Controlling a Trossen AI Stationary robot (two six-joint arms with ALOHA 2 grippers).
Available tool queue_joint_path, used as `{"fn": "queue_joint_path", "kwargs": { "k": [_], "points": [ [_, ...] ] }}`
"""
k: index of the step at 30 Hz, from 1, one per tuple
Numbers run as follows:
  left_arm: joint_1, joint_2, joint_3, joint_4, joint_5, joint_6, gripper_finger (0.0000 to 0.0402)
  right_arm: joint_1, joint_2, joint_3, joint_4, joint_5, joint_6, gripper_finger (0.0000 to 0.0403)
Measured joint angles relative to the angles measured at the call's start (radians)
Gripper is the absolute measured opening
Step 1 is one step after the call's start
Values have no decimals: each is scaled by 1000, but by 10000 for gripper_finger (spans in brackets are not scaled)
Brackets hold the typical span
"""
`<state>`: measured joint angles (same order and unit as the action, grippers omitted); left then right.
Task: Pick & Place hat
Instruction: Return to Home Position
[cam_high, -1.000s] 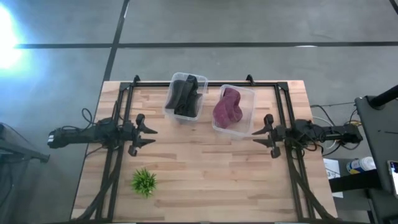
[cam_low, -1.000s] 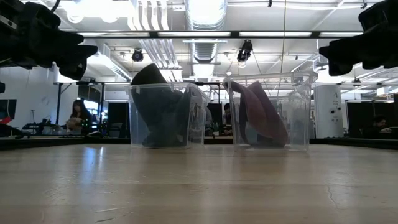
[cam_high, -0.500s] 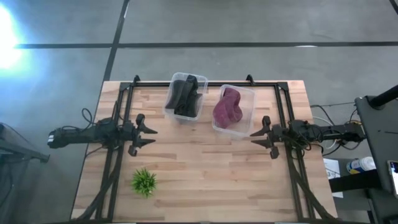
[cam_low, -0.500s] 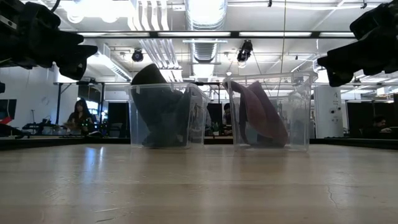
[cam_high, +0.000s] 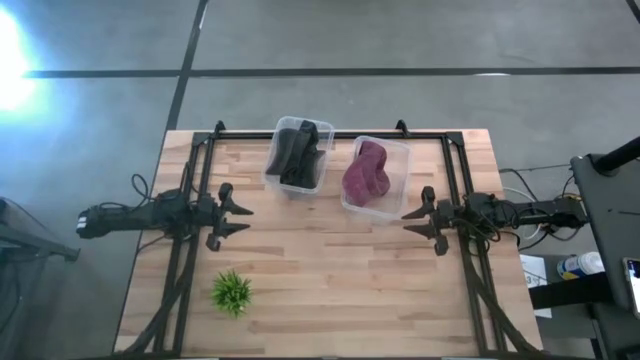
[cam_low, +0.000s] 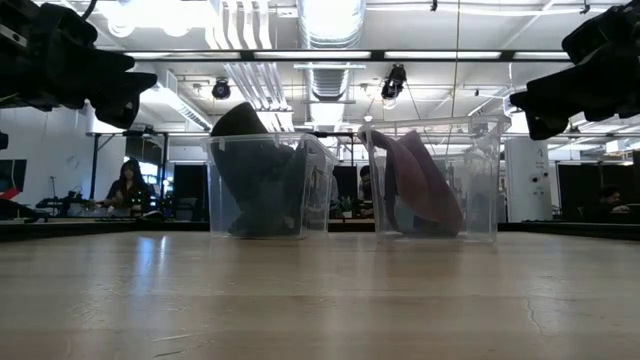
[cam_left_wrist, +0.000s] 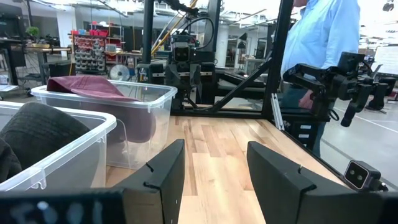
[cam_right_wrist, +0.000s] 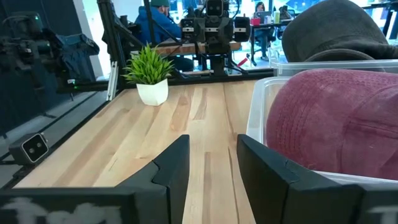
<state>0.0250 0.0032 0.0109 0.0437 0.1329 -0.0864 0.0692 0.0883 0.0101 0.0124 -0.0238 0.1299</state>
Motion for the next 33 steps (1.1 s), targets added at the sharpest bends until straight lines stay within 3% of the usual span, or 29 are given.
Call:
{"fn": "queue_joint_path", "kwargs": {
  "k": [33],
  "points": [
    [0,0,0,0,0,0,168,0,0,-1,0,0,1,123]
  ]
}}
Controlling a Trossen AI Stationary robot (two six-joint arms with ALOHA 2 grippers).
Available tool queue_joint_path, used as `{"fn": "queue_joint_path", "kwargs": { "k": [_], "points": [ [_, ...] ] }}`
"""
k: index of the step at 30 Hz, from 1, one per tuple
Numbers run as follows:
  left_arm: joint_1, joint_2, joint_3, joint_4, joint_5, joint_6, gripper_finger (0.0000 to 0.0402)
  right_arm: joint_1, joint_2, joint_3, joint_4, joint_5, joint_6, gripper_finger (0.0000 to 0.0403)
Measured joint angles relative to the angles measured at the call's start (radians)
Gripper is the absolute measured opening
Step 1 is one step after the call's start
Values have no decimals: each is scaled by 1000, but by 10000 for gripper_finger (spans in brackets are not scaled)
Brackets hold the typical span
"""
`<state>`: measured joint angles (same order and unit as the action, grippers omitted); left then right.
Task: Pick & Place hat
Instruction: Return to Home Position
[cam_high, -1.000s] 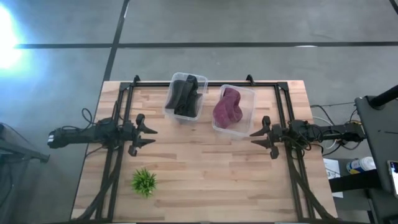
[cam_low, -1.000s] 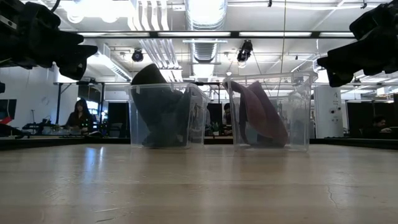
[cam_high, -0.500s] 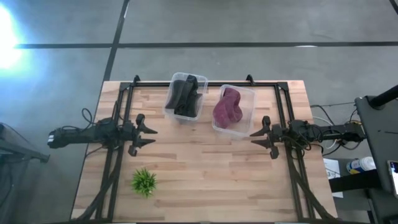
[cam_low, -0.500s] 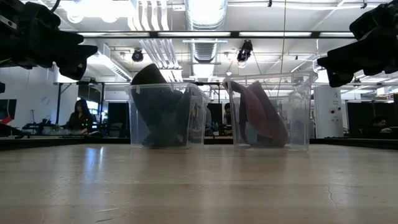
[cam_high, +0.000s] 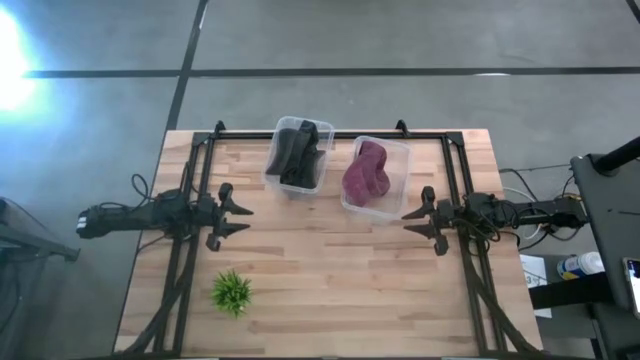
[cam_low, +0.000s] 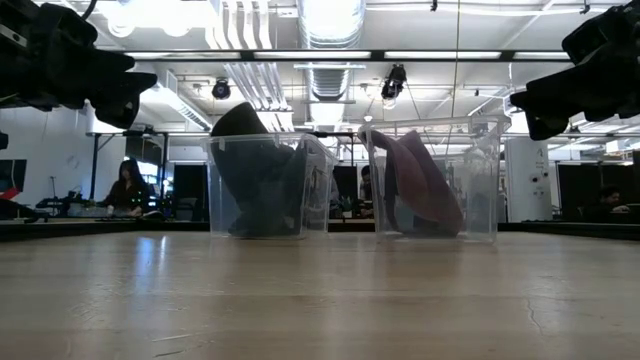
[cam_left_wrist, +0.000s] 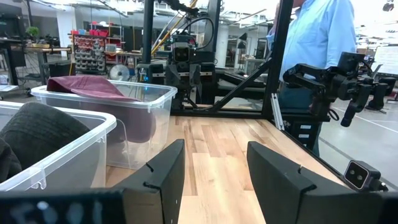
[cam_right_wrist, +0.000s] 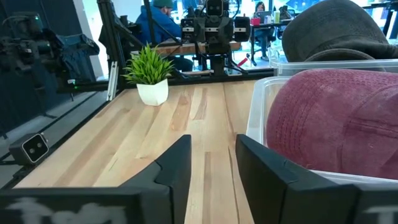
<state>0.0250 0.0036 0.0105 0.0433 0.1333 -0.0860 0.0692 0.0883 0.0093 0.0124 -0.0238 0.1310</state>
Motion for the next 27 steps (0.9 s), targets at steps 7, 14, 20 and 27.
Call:
{"fn": "queue_joint_path", "kwargs": {
  "k": [7,14,20,27],
  "points": [
    [0,0,0,0,0,0,168,0,0,0,0,0,0,124],
    [0,0,0,0,0,0,168,0,0,0,0,0,0,132],
    [0,0,0,0,0,0,168,0,0,0,0,0,0,127],
    [0,0,0,0,0,0,168,0,0,0,0,0,0,121]
  ]
}}
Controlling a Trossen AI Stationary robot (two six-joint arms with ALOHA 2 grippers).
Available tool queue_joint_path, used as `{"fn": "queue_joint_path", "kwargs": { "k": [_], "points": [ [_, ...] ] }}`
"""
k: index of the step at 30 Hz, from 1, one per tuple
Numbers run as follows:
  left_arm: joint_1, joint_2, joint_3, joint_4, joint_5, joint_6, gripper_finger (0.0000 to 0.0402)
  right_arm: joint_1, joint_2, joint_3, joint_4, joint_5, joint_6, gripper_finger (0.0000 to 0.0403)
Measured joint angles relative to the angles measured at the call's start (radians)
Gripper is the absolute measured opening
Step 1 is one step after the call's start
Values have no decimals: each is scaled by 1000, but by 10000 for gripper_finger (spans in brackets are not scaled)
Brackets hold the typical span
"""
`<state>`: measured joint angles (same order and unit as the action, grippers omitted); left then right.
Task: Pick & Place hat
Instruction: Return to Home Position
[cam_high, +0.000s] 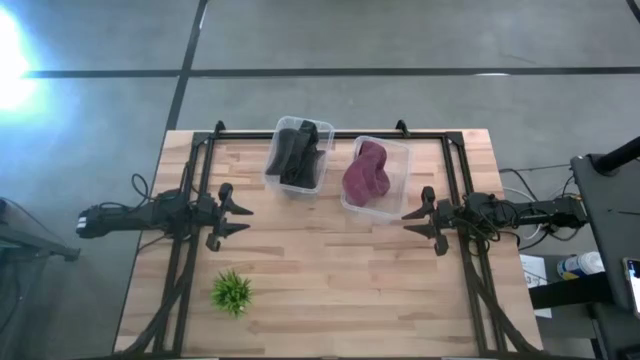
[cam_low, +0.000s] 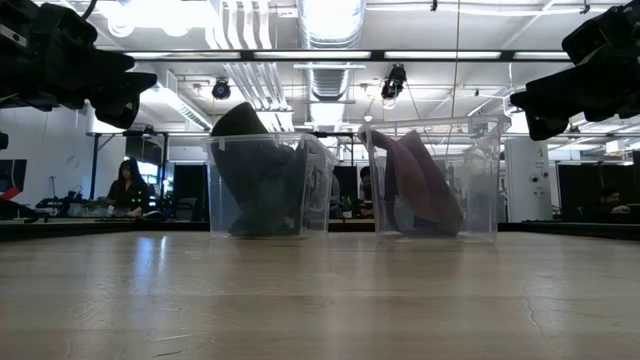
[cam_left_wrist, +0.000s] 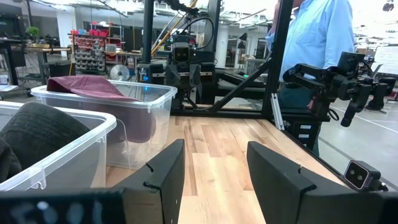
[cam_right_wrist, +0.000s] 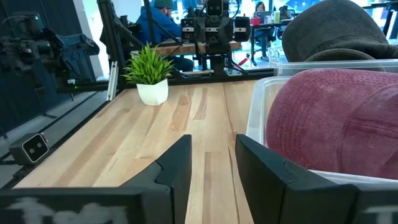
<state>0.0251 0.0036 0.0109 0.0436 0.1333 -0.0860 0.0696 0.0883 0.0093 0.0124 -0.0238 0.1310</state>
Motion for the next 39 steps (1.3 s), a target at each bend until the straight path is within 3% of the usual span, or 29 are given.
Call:
{"fn": "queue_joint_path", "kwargs": {
  "k": [39],
  "points": [
    [0,0,0,0,0,0,168,0,0,0,0,0,0,129]
  ]
}}
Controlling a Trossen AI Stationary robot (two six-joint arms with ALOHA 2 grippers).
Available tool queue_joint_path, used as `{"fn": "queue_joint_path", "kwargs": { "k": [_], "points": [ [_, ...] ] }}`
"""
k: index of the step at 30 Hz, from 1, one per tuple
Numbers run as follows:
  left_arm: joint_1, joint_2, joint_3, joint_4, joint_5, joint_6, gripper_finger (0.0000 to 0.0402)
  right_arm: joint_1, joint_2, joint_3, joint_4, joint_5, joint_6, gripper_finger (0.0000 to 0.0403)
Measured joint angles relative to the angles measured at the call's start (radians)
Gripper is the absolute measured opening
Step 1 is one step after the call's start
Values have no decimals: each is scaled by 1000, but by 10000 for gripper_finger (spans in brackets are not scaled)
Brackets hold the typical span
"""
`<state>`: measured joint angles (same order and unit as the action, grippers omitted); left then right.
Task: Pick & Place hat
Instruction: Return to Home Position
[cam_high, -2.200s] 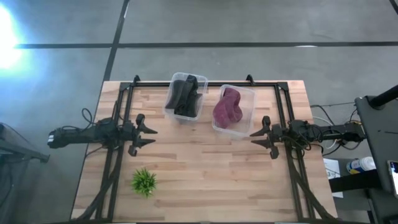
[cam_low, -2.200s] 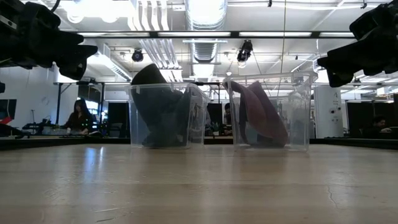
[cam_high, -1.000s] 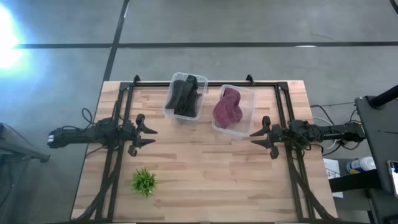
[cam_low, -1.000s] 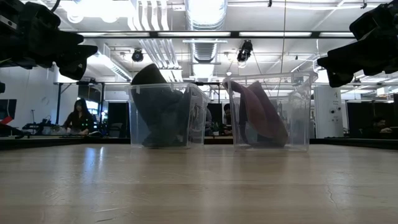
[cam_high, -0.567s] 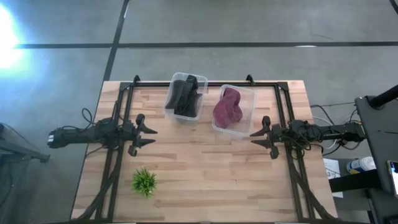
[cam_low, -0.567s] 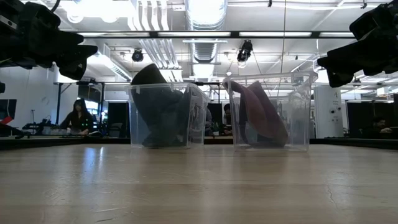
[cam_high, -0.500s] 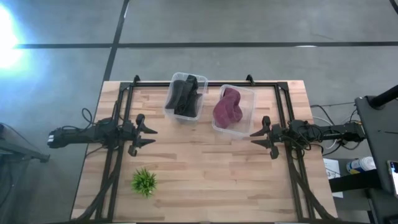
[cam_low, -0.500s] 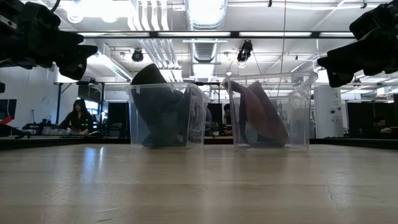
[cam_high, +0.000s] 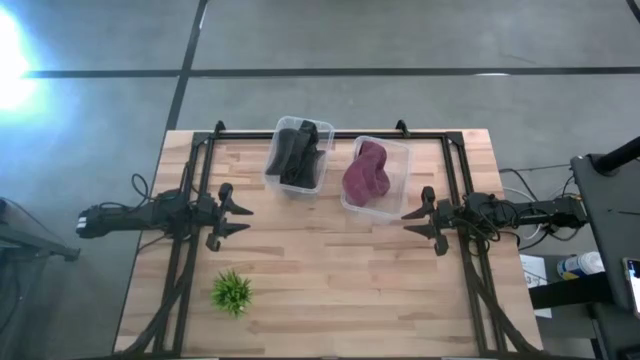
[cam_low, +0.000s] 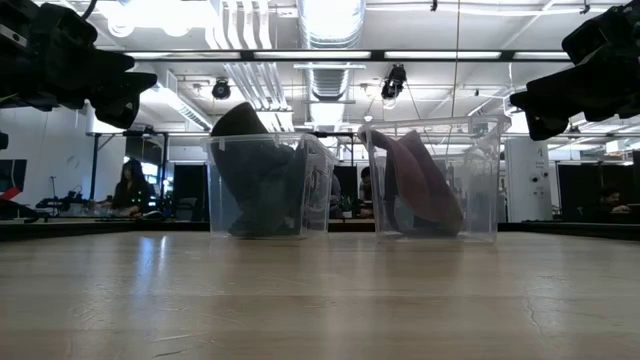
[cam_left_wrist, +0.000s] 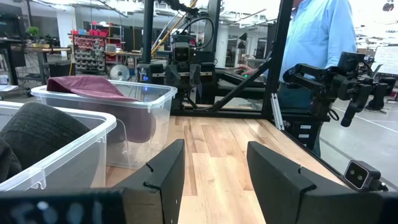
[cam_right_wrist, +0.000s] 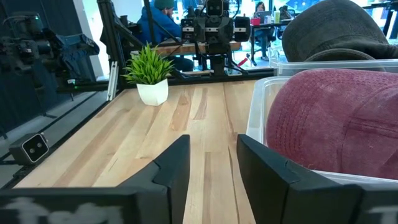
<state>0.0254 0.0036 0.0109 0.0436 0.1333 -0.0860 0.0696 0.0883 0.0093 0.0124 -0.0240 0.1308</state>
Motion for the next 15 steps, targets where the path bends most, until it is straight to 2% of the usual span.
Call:
{"fn": "queue_joint_path", "kwargs": {
  "k": [8,15],
  "points": [
    [0,0,0,0,0,0,168,0,0,0,0,0,0,121],
    [0,0,0,0,0,0,168,0,0,0,0,0,0,128]
  ]
}}
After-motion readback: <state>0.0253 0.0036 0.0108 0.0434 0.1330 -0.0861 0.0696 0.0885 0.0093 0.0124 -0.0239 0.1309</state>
